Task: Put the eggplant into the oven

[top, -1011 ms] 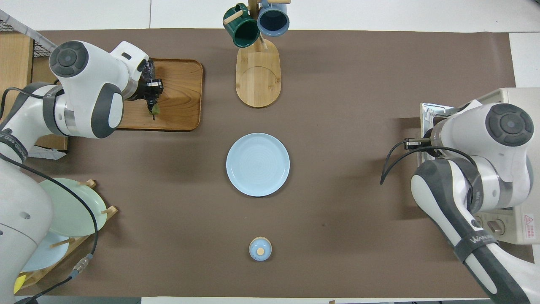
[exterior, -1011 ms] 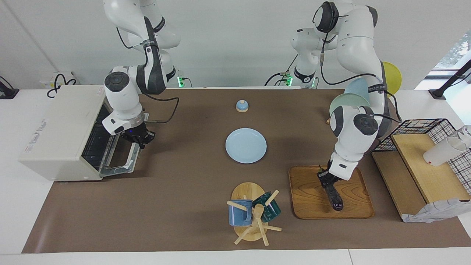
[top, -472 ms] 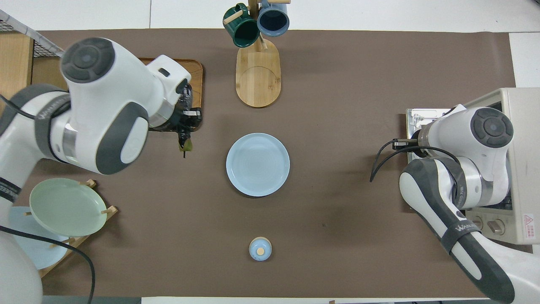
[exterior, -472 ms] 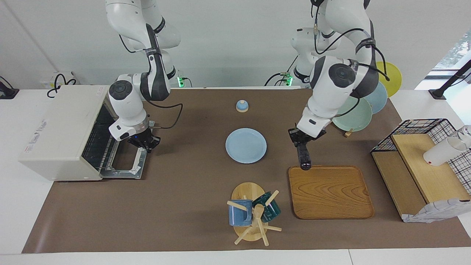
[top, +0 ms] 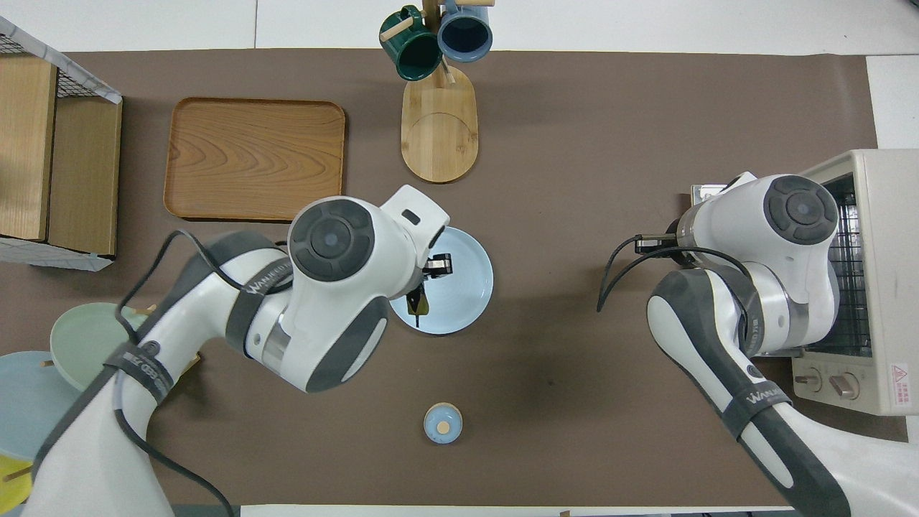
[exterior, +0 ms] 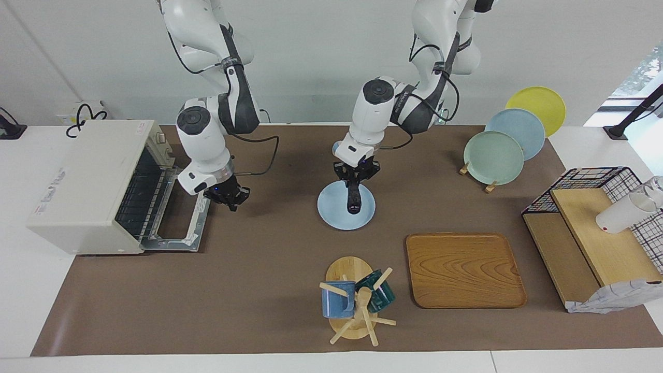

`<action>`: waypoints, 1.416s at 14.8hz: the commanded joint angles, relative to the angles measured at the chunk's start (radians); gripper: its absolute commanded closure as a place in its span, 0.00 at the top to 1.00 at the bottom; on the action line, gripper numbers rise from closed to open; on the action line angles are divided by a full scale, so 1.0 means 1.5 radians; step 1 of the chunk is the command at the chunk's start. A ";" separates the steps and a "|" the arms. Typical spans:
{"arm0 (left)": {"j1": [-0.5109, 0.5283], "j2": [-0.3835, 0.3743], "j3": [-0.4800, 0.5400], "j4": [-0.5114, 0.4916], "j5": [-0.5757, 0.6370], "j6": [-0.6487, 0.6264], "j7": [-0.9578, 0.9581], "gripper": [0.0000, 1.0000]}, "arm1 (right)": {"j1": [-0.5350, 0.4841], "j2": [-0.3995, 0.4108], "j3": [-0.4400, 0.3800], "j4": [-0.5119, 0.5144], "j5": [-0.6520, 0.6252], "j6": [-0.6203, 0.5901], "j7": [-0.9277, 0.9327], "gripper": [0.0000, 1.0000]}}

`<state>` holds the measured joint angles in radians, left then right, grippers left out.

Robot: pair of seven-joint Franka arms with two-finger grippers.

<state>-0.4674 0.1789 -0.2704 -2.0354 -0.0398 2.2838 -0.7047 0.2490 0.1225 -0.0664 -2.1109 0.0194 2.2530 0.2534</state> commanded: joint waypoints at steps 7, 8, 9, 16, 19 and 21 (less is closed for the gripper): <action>-0.014 -0.013 0.019 -0.045 -0.011 0.033 0.035 1.00 | 0.029 0.013 0.000 0.054 0.016 -0.053 0.023 0.46; -0.004 -0.022 0.021 -0.038 -0.011 0.016 0.038 1.00 | 0.031 0.013 0.000 0.054 0.016 -0.053 0.022 0.57; 0.022 -0.030 0.021 -0.032 -0.010 -0.008 0.048 1.00 | 0.031 0.013 0.001 0.055 0.016 -0.055 0.022 0.59; 0.258 -0.066 0.021 0.146 -0.011 -0.251 0.310 1.00 | 0.221 0.077 0.020 0.224 0.019 -0.114 0.212 0.56; 0.327 -0.072 0.023 0.189 -0.010 -0.295 0.385 1.00 | 0.340 0.247 0.019 0.461 -0.004 -0.209 0.362 0.55; 0.353 -0.091 0.026 0.191 -0.004 -0.304 0.394 1.00 | 0.376 0.287 0.020 0.495 -0.054 -0.184 0.383 0.50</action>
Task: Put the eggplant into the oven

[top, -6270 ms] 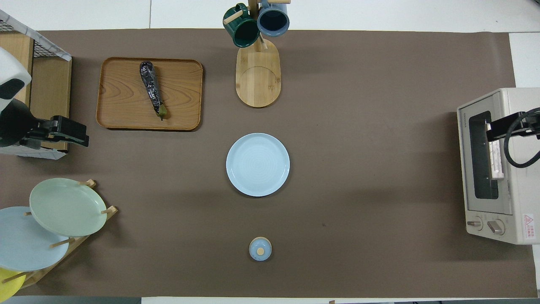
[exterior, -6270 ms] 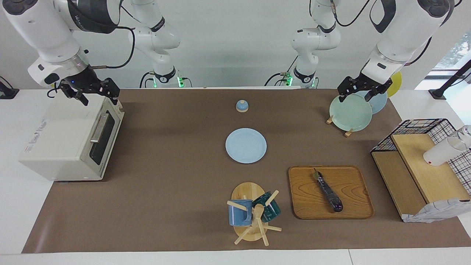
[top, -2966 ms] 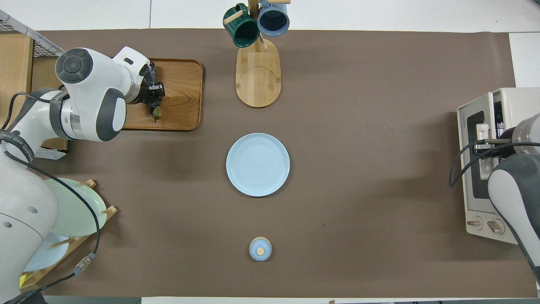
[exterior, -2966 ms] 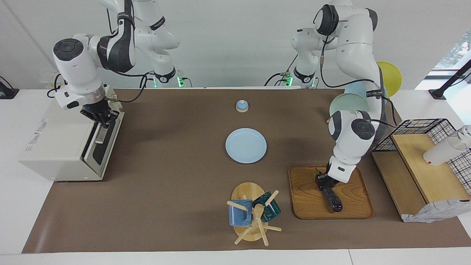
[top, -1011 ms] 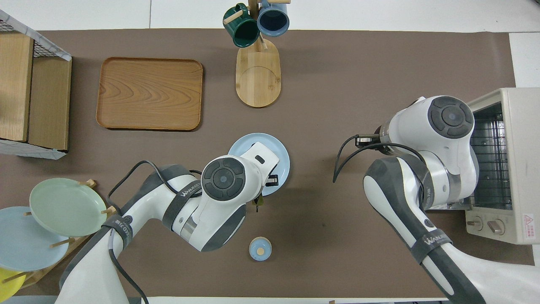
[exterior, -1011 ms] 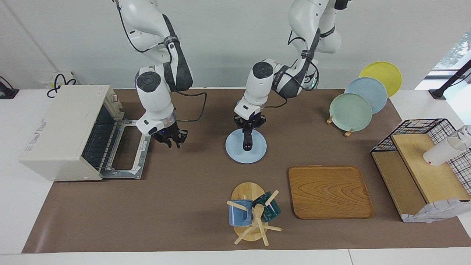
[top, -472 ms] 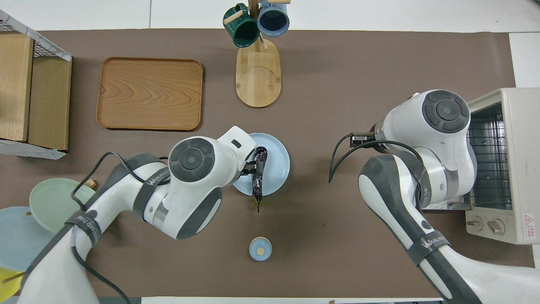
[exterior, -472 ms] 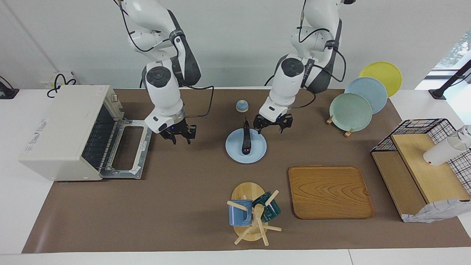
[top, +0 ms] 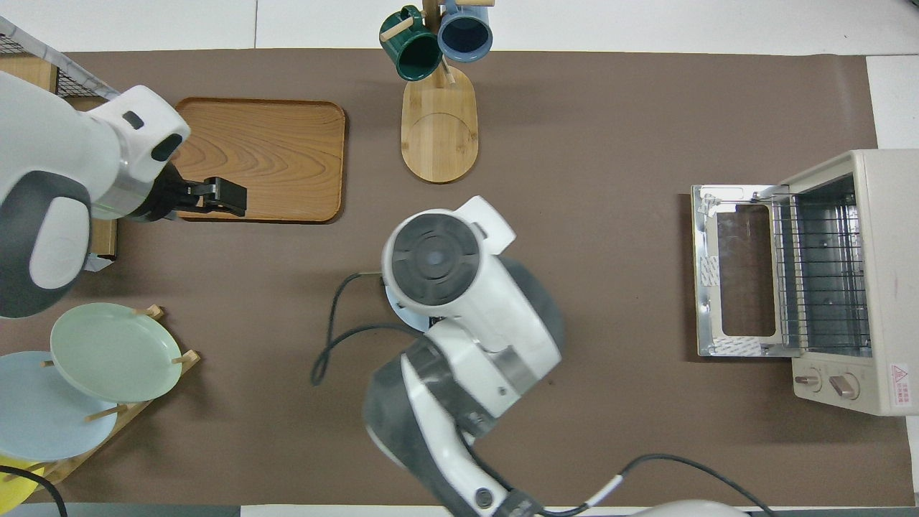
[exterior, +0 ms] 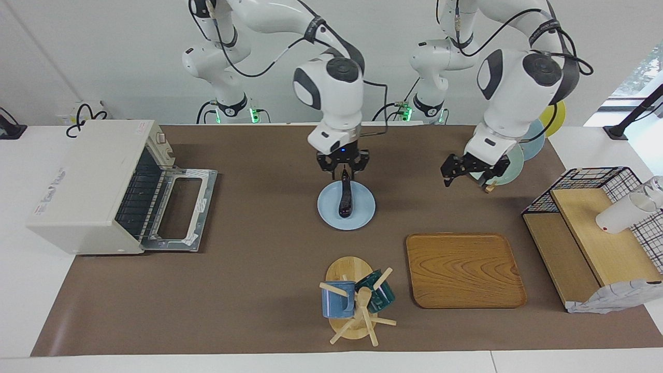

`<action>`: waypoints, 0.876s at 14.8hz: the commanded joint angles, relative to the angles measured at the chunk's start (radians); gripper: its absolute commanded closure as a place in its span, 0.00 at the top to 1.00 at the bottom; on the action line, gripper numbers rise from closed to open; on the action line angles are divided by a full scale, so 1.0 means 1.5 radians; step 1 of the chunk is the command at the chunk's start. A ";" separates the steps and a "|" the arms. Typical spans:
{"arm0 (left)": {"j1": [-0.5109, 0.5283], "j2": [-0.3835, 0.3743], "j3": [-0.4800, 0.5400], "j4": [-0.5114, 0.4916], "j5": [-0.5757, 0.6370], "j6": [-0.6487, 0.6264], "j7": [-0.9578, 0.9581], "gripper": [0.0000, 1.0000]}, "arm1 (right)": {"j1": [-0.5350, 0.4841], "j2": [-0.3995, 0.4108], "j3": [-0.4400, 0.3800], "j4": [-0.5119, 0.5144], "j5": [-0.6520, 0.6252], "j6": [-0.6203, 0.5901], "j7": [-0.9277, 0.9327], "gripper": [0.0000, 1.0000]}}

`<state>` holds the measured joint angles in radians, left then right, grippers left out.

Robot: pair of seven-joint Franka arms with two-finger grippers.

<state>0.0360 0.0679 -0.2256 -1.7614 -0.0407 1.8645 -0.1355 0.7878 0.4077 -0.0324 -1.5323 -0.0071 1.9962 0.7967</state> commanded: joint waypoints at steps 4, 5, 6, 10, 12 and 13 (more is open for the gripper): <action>0.033 -0.069 -0.002 0.008 0.016 -0.091 0.040 1.00 | 0.025 0.076 -0.003 -0.015 -0.035 0.146 0.029 0.39; 0.035 -0.083 0.007 0.009 0.016 -0.112 0.041 1.00 | 0.027 0.077 -0.003 -0.036 -0.042 0.162 0.029 0.41; 0.035 -0.092 0.010 0.009 0.016 -0.122 0.041 1.00 | 0.027 0.078 -0.003 -0.051 -0.043 0.185 0.028 0.42; 0.033 -0.103 0.008 0.027 0.029 -0.168 0.038 1.00 | 0.026 0.079 -0.002 -0.090 -0.080 0.234 0.022 0.46; 0.031 -0.091 0.008 0.077 0.030 -0.204 0.039 1.00 | 0.042 0.080 0.000 -0.117 -0.080 0.268 0.021 0.46; 0.024 -0.083 0.010 0.094 0.030 -0.217 0.039 1.00 | 0.051 0.084 0.000 -0.117 -0.079 0.278 0.021 0.46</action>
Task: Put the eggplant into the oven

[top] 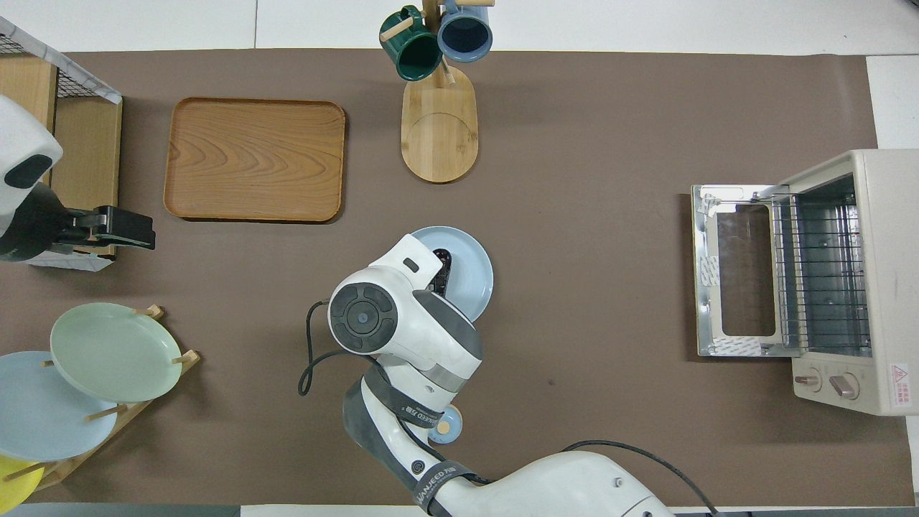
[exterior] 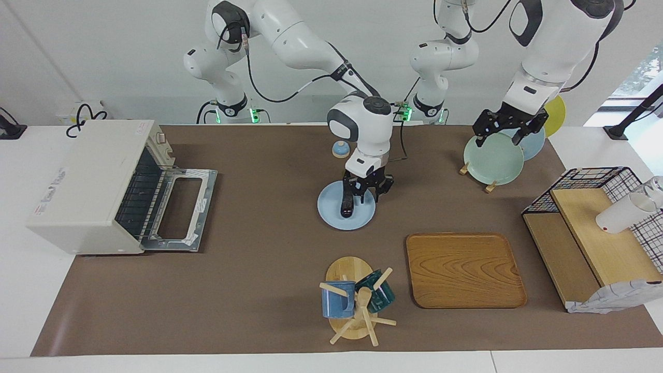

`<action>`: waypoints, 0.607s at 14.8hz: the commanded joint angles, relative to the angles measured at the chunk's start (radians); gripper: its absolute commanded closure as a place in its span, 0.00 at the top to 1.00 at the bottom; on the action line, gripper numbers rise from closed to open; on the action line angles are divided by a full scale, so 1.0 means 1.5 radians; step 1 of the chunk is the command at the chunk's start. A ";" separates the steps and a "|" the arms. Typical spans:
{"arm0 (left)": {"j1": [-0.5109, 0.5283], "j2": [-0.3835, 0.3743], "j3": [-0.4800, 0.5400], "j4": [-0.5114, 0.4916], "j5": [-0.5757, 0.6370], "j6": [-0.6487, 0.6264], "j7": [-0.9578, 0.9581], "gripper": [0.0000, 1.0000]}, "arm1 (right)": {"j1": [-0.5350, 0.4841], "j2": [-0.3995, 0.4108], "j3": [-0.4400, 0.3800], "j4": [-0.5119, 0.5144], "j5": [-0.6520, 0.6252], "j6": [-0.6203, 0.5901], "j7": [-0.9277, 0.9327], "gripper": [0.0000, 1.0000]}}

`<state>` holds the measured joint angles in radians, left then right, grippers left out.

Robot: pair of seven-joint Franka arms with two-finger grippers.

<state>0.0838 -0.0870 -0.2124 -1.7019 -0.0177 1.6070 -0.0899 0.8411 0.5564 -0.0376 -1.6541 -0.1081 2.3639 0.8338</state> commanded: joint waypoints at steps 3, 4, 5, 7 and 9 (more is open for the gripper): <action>-0.075 0.022 0.060 0.053 0.015 -0.033 0.006 1.00 | 0.016 -0.017 0.003 -0.056 -0.013 0.039 -0.011 0.46; -0.088 0.023 0.075 0.052 0.014 -0.033 0.007 1.00 | 0.016 -0.019 0.003 -0.058 -0.013 0.038 -0.020 0.35; -0.090 0.023 0.077 0.051 0.014 -0.032 0.008 1.00 | 0.016 -0.019 0.003 -0.058 -0.015 0.034 -0.027 0.06; -0.089 0.023 0.078 0.043 0.013 -0.026 0.009 1.00 | 0.018 -0.021 0.002 -0.056 -0.032 0.015 -0.033 0.00; -0.090 0.032 0.081 0.044 0.014 -0.012 0.009 1.00 | 0.016 -0.021 0.003 -0.039 -0.096 -0.030 -0.042 0.00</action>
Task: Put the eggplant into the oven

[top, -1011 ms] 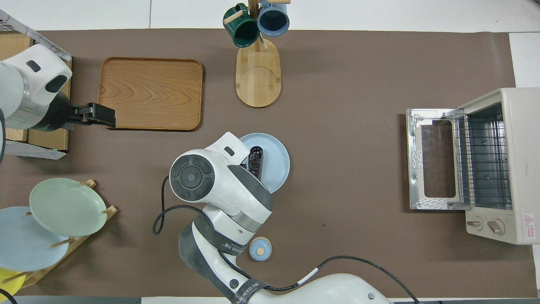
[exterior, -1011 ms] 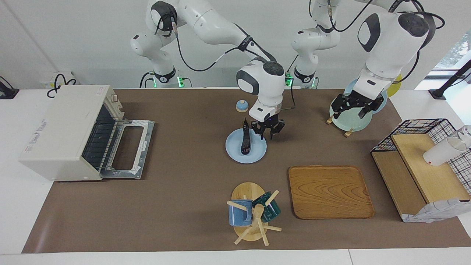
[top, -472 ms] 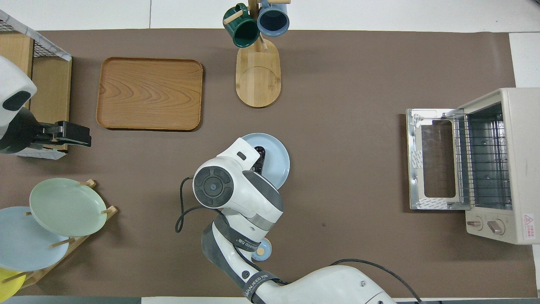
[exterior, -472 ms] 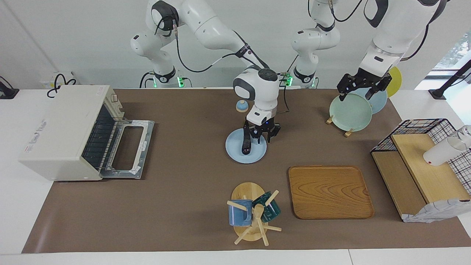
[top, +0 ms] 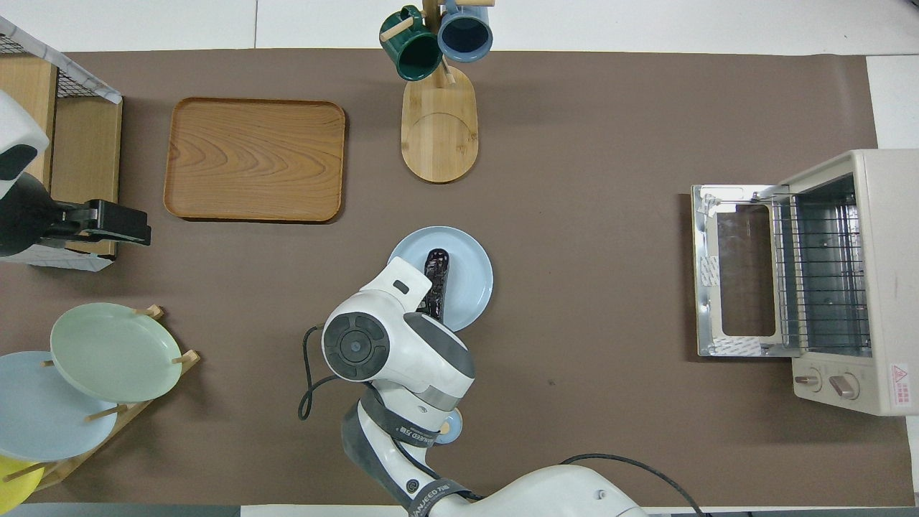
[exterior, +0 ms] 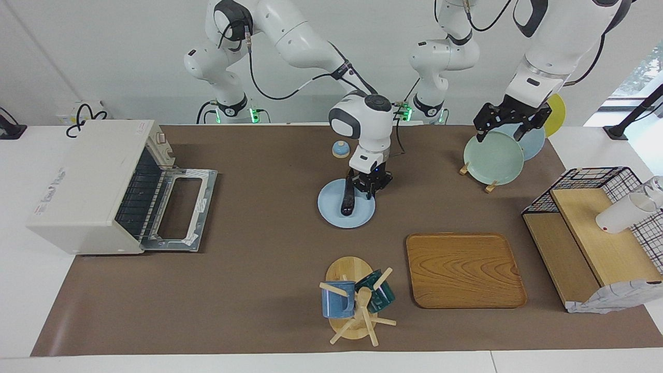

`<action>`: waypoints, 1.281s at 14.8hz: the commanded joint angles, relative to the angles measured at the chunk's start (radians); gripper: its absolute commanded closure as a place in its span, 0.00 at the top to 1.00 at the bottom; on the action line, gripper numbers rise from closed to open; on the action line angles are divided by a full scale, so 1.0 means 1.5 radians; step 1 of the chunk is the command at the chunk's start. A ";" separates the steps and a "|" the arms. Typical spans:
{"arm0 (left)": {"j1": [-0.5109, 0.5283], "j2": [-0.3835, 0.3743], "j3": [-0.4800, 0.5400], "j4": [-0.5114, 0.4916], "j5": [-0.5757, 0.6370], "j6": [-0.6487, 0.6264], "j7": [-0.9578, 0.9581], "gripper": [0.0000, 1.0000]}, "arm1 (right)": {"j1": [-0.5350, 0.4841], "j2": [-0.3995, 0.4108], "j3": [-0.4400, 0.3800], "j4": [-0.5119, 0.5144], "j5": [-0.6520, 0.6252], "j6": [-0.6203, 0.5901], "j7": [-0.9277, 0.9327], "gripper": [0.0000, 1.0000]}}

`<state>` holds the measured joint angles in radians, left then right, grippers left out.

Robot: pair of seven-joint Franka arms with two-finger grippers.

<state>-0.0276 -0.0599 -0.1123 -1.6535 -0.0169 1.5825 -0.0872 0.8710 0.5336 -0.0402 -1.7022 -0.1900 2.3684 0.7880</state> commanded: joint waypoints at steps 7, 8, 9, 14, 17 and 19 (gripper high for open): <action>-0.014 0.036 0.015 0.031 0.012 -0.001 0.007 1.00 | -0.069 -0.040 -0.002 0.067 -0.113 -0.243 -0.154 0.00; -0.014 0.029 0.015 0.022 0.011 -0.006 0.007 1.00 | -0.090 -0.048 -0.003 0.066 -0.113 -0.263 -0.175 0.00; -0.014 0.026 0.013 0.018 0.011 -0.016 0.007 1.00 | -0.112 -0.062 -0.003 0.057 -0.113 -0.274 -0.195 0.00; -0.006 0.026 0.009 0.024 0.012 -0.035 0.009 1.00 | -0.254 -0.184 -0.002 -0.083 -0.113 -0.273 -0.282 0.00; -0.005 0.026 0.006 0.026 0.011 -0.033 0.007 1.00 | -0.346 -0.238 -0.003 -0.152 -0.113 -0.258 -0.345 0.00; -0.005 0.026 0.007 0.024 0.010 -0.031 0.007 1.00 | -0.391 -0.260 -0.003 -0.181 -0.114 -0.252 -0.350 0.00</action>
<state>-0.0342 -0.0080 -0.1031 -1.6106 -0.0168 1.5477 -0.0870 0.3500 0.2151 -0.0619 -1.8759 -0.3409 1.9531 0.2762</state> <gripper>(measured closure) 0.000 0.974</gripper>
